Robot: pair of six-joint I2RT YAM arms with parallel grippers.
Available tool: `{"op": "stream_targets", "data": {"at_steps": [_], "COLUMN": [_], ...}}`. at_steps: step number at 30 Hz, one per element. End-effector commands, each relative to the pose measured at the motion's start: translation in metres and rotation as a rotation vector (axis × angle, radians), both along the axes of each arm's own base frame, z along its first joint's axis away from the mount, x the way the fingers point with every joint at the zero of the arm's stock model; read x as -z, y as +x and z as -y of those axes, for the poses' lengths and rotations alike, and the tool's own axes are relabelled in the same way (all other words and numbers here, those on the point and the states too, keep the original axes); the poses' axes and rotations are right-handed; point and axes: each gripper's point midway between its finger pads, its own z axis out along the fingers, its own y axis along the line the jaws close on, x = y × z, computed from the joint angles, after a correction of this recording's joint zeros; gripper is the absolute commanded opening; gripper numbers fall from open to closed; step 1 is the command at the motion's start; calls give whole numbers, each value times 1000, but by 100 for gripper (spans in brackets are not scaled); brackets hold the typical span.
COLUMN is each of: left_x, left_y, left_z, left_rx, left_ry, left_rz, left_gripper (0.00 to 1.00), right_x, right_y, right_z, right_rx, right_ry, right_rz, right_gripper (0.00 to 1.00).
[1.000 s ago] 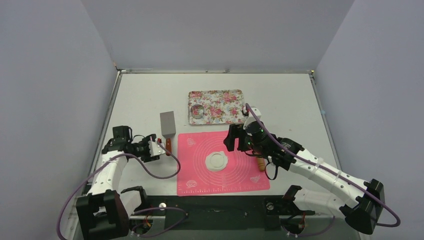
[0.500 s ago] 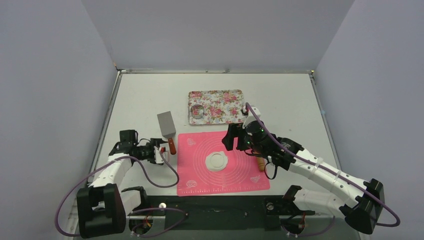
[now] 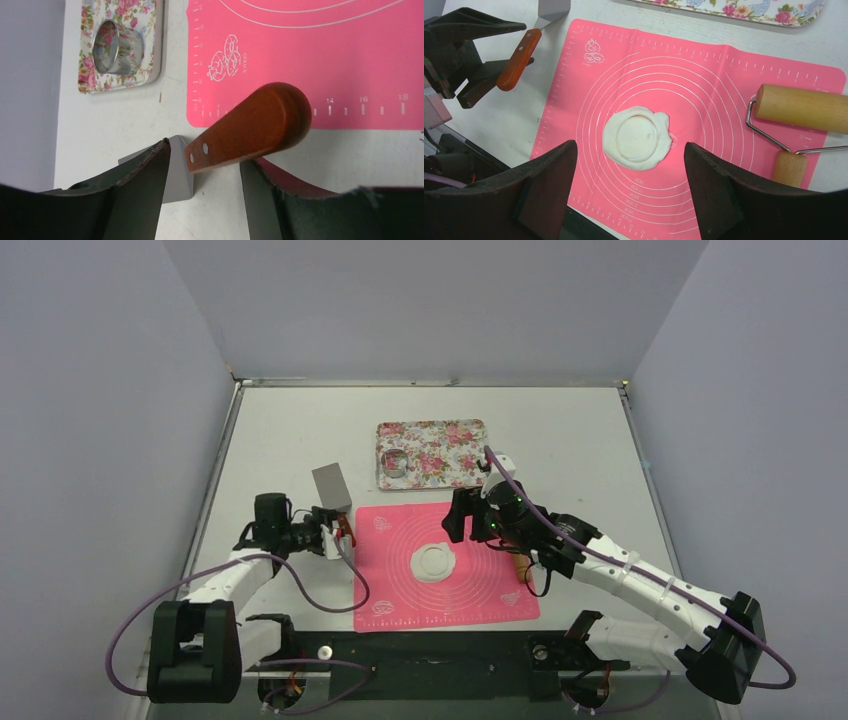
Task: Roll out the dumpling wrappers from the dough
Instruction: Pick up the spatula from the center of the board.
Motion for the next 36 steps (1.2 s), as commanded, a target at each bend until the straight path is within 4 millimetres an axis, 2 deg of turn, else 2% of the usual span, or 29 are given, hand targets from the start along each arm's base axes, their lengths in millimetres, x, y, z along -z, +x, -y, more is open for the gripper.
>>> {"op": "stream_targets", "data": {"at_steps": [1,13,16,18,21,22,25,26,27,30,31,32,33,34,35,36], "left_x": [-11,1,5,7,4,-1,-18,-30,-34,-63,-77,-81,-98,-97,-115,-115], "left_y": [19,32,34,35,37,38,38,42,41,47,50,46,50,42,41,31], "left_z": [10,18,24,24,27,28,37,39,42,48,50,51,55,56,61,65], "left_rx": [-12,13,15,12,11,10,-13,-21,-52,-124,-155,-191,-188,-202,-170,-178], "left_ry": [-6,0,-5,-11,-33,-43,-127,-150,-188,-268,-310,-345,-374,-389,-414,-432], "left_rz": [92,77,68,70,70,77,27,45,-5,-75,-116,-193,-205,-289,-299,-397], "left_gripper": [51,50,46,36,10,1,0,0,0,0,0,0,0,0,0,0], "right_x": [-12,-15,-16,-16,-15,-15,-18,-19,-21,-29,-34,-39,-44,-53,-60,-71], "right_y": [7,8,8,8,9,9,11,12,13,16,18,20,21,23,21,22], "right_z": [-5,-4,-6,-6,-5,-5,-5,-4,-4,-2,-1,-2,-4,-8,-12,-17], "right_rx": [-11,-7,-11,-6,-1,0,5,8,13,29,39,43,39,24,-4,-28], "right_ry": [21,19,19,20,17,16,17,17,18,29,36,50,67,92,117,142], "right_rz": [37,41,37,36,38,39,46,52,58,82,97,114,129,160,176,217], "right_gripper": [74,74,74,74,74,74,74,74,74,74,74,74,74,74,74,74]}}
